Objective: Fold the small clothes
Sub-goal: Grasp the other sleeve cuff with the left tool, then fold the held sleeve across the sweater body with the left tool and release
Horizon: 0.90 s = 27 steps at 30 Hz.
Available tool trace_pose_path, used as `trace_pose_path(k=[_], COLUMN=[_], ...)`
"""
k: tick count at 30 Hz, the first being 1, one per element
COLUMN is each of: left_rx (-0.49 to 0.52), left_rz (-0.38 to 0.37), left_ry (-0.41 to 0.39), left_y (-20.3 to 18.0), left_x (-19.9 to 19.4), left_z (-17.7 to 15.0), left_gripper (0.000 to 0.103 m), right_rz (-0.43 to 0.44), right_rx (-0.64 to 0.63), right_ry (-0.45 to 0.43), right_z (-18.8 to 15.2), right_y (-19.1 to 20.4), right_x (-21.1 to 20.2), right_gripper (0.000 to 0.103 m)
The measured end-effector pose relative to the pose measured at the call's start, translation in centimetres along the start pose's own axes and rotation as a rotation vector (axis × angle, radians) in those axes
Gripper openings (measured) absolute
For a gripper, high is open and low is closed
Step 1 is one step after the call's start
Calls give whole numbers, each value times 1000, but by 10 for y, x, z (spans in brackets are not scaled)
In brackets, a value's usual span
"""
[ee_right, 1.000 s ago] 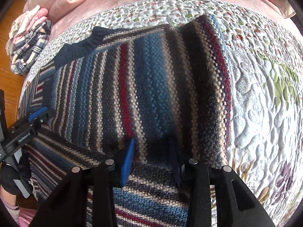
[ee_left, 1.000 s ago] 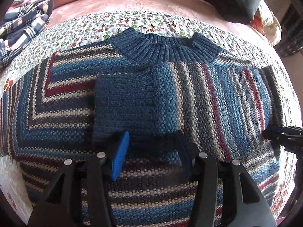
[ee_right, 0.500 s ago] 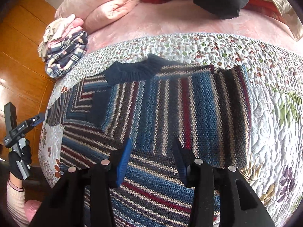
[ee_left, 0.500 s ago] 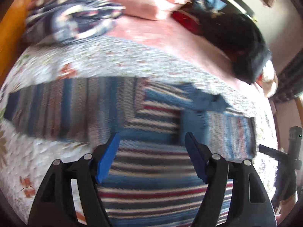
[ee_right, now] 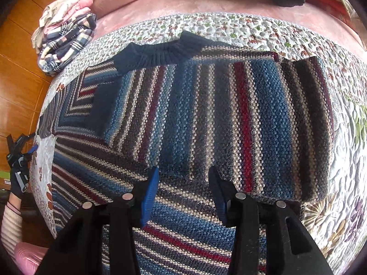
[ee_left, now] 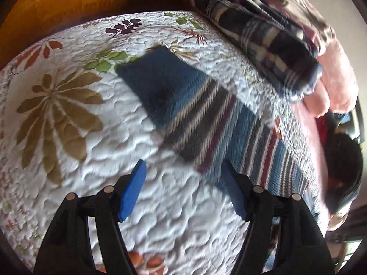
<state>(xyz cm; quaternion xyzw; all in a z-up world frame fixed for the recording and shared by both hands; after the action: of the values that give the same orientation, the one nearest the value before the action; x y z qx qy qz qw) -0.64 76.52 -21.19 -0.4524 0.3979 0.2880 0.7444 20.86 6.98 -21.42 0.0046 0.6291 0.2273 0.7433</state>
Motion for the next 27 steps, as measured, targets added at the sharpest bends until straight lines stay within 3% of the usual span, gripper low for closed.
trace_pose_path(k=[4, 7, 12, 15, 20, 27], left_rx=[-45, -60, -38, -28, 21, 139], left_rz=[-18, -14, 39, 43, 66, -21], left_ry=[25, -6, -19, -21, -45, -71], left_y=[-6, -7, -11, -15, -29, -95], left_x=[29, 36, 40, 38, 27, -9], left_z=[5, 10, 14, 15, 15, -2], left_gripper=[66, 64, 29, 17, 12, 12], right_rz=[-44, -74, -107, -100, -89, -101], right_rx=[-38, -82, -133, -142, -132, -101], right_ry=[6, -2, -17, -27, -35, -22], right_z=[-4, -6, -11, -13, -17, -13], right_y=[2, 5, 7, 8, 5, -12], right_x=[-2, -10, -23, -30, -32, -26], right_gripper=[45, 45, 45, 45, 45, 45])
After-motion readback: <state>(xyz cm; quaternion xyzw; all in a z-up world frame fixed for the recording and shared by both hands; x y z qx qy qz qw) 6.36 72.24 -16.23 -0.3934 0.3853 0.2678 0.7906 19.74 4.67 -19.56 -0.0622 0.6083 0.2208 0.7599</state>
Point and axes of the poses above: each gripper's, at about its wrist camera, not at the fingertips, and x roughly the way its jaws point, y to its left, z to its top, the point moved 10 cm from there along x, roughly the way its jaws point, and after that the axes turned 1 degree about -x, right-handed, at the moved point
